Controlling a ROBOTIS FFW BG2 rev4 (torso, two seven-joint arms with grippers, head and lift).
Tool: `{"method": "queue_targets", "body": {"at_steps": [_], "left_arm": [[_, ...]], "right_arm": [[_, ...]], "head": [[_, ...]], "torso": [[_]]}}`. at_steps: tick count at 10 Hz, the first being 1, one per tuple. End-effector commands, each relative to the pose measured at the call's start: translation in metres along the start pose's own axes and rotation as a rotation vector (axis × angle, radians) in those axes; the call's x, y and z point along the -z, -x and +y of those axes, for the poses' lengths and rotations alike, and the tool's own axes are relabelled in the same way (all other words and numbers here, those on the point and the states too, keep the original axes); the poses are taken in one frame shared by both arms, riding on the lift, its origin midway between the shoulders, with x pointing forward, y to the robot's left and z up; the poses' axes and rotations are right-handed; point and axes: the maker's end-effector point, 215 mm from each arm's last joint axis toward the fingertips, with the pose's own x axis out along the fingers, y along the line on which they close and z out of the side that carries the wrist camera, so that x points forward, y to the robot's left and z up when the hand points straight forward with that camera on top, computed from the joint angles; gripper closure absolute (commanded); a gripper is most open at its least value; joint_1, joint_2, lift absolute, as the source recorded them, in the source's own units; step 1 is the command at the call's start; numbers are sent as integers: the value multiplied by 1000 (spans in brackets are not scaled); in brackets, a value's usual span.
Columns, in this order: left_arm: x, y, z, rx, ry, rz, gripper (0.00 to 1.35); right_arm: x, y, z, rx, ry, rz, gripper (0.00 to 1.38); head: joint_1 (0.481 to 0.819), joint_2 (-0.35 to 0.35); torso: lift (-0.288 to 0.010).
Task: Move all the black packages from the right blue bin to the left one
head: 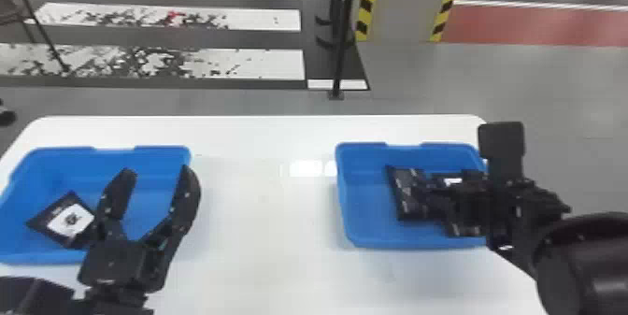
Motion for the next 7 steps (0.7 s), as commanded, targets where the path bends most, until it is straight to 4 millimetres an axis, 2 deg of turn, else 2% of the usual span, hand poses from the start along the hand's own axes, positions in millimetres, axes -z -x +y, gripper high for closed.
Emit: {"method": "queue_targets", "body": {"at_steps": [1, 3, 7], "left_arm": [[1, 0, 0, 2, 0, 4, 305], [2, 0, -1, 4, 1, 5, 305], [2, 1, -1, 4, 2, 6, 318]], "right_arm": [[14, -16, 9, -20, 1, 53, 216], [25, -26, 22, -44, 4, 88, 220], [49, -31, 18, -26, 2, 155, 222]], "head": [[695, -73], [695, -60], [695, -53]], "torso": [[-154], [-154], [-154]]}}
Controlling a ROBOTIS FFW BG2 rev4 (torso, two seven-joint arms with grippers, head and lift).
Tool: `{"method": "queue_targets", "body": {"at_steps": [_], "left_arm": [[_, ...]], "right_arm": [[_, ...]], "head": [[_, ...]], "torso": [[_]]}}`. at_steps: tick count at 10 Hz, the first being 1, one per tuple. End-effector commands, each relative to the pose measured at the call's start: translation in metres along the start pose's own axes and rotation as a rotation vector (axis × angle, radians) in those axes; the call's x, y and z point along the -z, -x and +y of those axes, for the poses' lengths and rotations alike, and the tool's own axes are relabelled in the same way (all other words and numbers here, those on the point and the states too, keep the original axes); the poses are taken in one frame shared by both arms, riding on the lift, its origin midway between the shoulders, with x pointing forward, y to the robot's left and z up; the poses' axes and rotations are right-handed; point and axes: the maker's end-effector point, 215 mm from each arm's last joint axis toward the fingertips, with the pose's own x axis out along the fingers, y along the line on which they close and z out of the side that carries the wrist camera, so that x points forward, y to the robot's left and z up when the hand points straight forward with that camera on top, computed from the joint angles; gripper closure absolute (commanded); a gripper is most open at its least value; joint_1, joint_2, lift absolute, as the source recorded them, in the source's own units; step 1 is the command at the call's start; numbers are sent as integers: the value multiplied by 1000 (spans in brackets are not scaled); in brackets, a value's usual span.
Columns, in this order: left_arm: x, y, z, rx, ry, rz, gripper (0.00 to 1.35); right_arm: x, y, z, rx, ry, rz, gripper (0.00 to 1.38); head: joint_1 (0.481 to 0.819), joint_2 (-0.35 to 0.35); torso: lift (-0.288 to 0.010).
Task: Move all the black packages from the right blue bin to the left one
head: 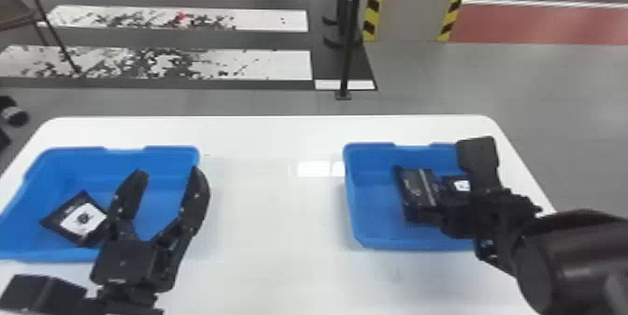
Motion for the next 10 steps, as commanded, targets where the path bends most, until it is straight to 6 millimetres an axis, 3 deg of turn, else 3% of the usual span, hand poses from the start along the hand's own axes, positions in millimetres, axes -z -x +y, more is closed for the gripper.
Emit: {"method": "queue_targets", "body": {"at_steps": [1, 6, 7, 8, 9, 10], "left_arm": [[0, 0, 0, 0, 2, 0, 318], [5, 2, 3, -9, 8, 12, 318], [5, 3, 5, -12, 7, 14, 318], [4, 4, 6, -17, 10, 13, 321], [4, 5, 8, -19, 9, 12, 337], [4, 5, 9, -21, 9, 11, 346]], "right_arm": [[5, -1, -3, 11, -1, 14, 222], [12, -17, -2, -3, -33, 48, 252], [14, -19, 2, -17, -41, 57, 386], [17, -22, 7, -35, -48, 64, 671], [7, -23, 13, -58, -54, 11, 1023], [2, -23, 23, -90, -75, -21, 1122]], "head": [[695, -54], [695, -62], [695, -59], [695, -57], [695, -49], [695, -39]], "torso": [[-154], [-154], [-154], [-154], [-154], [-154]]}}
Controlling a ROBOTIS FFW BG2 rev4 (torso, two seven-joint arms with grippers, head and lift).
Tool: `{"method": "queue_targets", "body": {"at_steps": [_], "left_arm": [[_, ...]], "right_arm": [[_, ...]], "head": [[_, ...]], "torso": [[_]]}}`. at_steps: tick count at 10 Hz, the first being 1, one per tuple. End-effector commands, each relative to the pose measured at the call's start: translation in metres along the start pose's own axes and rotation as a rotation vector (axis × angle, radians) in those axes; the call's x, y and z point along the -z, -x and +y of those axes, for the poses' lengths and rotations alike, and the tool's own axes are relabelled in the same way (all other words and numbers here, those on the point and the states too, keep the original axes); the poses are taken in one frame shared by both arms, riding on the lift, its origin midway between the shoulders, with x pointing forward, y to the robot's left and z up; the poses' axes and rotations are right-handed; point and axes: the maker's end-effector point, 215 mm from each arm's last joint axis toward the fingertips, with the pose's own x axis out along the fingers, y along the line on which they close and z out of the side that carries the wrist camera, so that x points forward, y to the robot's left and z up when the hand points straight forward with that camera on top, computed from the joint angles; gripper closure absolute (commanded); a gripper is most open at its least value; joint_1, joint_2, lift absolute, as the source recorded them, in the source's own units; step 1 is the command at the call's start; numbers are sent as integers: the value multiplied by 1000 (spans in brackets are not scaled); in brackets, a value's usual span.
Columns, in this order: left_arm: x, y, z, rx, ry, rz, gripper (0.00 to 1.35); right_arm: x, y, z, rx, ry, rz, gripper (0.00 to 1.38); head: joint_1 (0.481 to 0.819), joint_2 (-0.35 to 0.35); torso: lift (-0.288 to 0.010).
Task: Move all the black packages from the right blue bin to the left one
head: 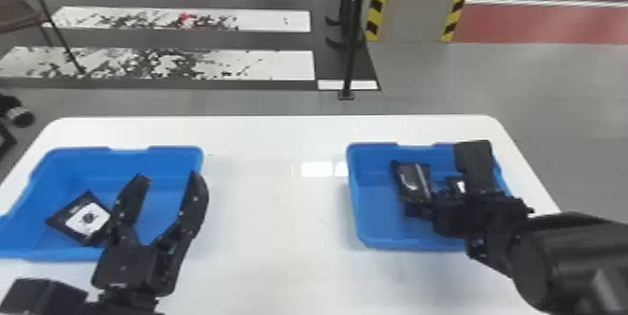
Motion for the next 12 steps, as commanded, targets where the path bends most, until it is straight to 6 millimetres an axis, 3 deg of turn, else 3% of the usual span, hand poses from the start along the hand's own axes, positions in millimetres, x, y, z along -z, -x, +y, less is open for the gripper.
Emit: {"method": "queue_targets", "body": {"at_steps": [1, 3, 5, 6, 7, 8, 9, 12], "left_arm": [[0, 1, 1, -2, 0, -1, 349], [-9, 0, 0, -3, -1, -30, 349], [-12, 2, -4, -2, 30, -45, 349], [-12, 0, -12, -1, 93, -50, 349], [-16, -3, -19, 6, 146, -49, 351], [-18, -7, -31, 29, 200, -37, 351], [-19, -10, -45, 61, 247, -17, 351], [-3, -16, -75, 149, 275, 70, 351]], "right_arm": [[-11, 1, 10, -37, -24, -68, 1122], [-29, 11, 33, -161, -84, -171, 1122], [-68, 52, 67, -348, -143, -331, 1122], [-90, 68, 99, -512, -159, -408, 1122], [-98, 89, 154, -673, -137, -419, 1121], [-93, 108, 200, -788, -115, -404, 1122], [-86, 114, 225, -844, -101, -384, 1122], [-63, 122, 289, -970, -57, -308, 1122]], "head": [[695, -27], [695, -7], [695, 29], [695, 37], [695, 64], [695, 101], [695, 151], [695, 203]], "torso": [[-154], [-154], [-154], [-154], [-154], [-154], [-154], [-154]]}}
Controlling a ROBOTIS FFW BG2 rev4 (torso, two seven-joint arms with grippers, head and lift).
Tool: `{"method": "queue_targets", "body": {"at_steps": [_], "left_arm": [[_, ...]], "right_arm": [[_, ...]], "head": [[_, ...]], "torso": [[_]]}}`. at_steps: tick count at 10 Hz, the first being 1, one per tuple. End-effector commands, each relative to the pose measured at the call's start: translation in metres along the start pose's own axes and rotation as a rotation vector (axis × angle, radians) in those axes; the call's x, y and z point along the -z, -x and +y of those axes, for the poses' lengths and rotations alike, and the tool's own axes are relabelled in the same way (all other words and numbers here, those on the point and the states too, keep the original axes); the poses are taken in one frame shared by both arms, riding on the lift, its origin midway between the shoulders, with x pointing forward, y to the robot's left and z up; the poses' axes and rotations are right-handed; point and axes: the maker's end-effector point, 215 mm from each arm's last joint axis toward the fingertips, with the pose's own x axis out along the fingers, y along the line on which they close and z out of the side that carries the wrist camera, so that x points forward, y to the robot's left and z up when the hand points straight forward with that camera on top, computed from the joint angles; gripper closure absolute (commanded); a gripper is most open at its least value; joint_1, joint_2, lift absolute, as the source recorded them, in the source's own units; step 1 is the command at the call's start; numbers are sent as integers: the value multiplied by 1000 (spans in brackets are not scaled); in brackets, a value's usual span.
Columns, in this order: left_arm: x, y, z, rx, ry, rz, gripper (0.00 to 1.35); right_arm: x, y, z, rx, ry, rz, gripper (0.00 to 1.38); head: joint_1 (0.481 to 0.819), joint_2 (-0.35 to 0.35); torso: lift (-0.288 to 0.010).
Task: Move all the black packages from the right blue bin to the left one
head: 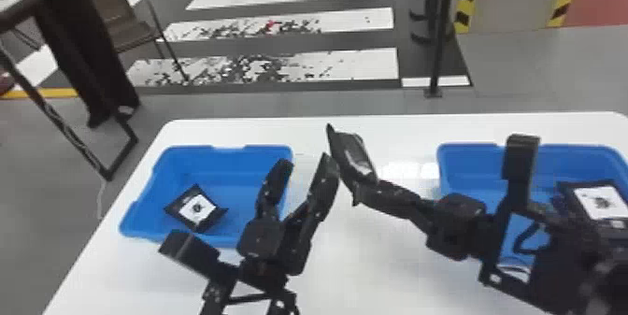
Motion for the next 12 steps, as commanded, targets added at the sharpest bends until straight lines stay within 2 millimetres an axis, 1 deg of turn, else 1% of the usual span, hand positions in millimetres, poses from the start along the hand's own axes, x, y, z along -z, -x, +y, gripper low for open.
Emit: {"method": "queue_targets", "body": {"at_steps": [1, 3, 4, 5, 6, 7, 8, 9, 10, 11, 12], "left_arm": [[3, -3, -4, 16, -14, 17, 351], [5, -4, -7, 24, -39, 24, 351], [4, -3, -4, 24, -65, 30, 423], [11, -2, 1, 18, -78, 59, 811], [14, -2, 4, 16, -103, 108, 989], [13, -2, 5, 15, -127, 130, 1237], [17, -1, 6, 11, -124, 148, 1214], [12, -2, 4, 15, -126, 132, 1214], [-3, -3, 6, 11, -141, 86, 1214], [-19, -3, 21, -23, -182, 48, 1214], [-39, 1, 54, -90, -283, 26, 1214]], "right_arm": [[17, -17, 19, -52, -2, 45, 1122], [31, -25, 38, -94, -8, 76, 1122], [36, -27, 46, -112, -18, 83, 1122], [38, -28, 48, -114, -19, 87, 1122], [35, -29, 48, -117, -19, 80, 1122], [31, -30, 46, -114, -17, 68, 1122], [22, -34, 39, -104, -10, 48, 1122], [14, -38, 33, -97, -1, 28, 1122], [5, -41, 27, -92, 2, -4, 1072], [3, -43, 18, -79, -3, -19, 823], [6, -42, 12, -72, -14, -23, 395]], "head": [[695, 221], [695, 251], [695, 264], [695, 279], [695, 291], [695, 295], [695, 296], [695, 294], [695, 289], [695, 287], [695, 292]], "torso": [[-154], [-154], [-154], [-154], [-154], [-154], [-154], [-154], [-154], [-154], [-154]]}}
